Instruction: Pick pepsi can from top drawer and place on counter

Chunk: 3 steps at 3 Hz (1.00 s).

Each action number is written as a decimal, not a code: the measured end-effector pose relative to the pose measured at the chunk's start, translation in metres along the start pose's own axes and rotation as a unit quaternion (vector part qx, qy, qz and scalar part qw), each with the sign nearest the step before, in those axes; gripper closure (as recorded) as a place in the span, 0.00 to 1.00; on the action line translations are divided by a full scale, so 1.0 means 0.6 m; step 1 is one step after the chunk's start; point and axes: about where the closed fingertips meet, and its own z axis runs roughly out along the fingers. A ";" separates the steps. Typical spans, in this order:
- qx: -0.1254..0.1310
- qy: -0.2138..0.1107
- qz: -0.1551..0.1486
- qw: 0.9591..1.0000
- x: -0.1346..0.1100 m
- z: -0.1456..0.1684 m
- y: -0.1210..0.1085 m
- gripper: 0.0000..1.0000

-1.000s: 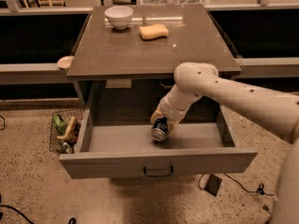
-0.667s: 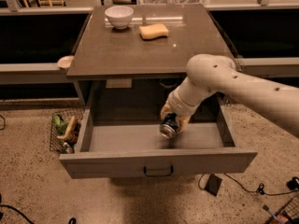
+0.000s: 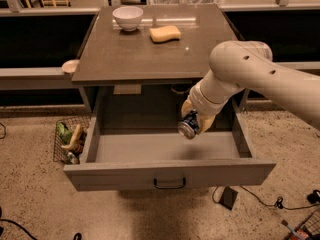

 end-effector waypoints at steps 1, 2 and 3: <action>0.001 0.004 0.005 1.000 0.000 -0.005 -0.001 1.00; 0.015 0.019 0.013 1.000 0.031 -0.056 -0.012 1.00; 0.038 0.047 0.031 0.998 0.084 -0.148 -0.031 1.00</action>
Offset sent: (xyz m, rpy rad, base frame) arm 0.0282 -0.0534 0.0858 0.0046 -0.0992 -0.0924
